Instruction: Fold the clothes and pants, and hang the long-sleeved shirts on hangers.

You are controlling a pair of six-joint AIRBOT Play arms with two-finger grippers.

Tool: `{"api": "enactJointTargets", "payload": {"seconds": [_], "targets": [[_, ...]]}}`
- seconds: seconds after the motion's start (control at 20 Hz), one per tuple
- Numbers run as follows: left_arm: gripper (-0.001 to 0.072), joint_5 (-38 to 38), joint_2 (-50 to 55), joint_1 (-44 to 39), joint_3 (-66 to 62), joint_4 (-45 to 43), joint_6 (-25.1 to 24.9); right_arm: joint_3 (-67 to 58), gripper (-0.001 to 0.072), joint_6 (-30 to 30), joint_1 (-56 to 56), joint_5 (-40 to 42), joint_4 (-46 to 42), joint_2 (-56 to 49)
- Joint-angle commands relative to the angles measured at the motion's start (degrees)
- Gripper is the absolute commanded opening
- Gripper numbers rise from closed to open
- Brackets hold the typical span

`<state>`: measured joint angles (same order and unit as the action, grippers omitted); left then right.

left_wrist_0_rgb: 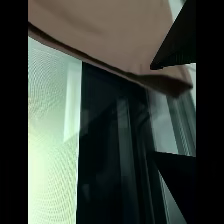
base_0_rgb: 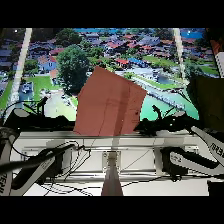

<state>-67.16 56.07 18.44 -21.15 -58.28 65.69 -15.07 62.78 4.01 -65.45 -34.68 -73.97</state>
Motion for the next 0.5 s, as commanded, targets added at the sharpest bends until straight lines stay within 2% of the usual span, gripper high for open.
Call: {"api": "enactJointTargets", "payload": {"seconds": [0.0,0.15,0.2,0.3,0.45], "targets": [[0.0539,5.55,4.94,-5.16,1.05,1.36,-0.20,-1.68,0.0272,-0.94,-3.37,5.01,0.39,-1.07],[0.0536,4.09,8.81,-8.85,1.03,5.05,-2.19,-3.56,0.0262,-0.94,-3.45,5.03,0.33,-1.07],[0.0530,2.64,9.75,-10.25,1.05,4.66,-2.93,-4.07,0.0261,-0.94,-3.45,5.03,0.35,-1.07],[0.0465,-0.17,11.39,-11.98,1.03,3.34,-3.17,-4.92,0.0262,-0.94,-3.45,4.96,0.35,-1.07],[0.0463,-0.74,12.46,-12.63,0.94,3.02,-4.31,-5.68,0.0257,-1.01,-3.45,4.52,0.33,-1.05]]}}
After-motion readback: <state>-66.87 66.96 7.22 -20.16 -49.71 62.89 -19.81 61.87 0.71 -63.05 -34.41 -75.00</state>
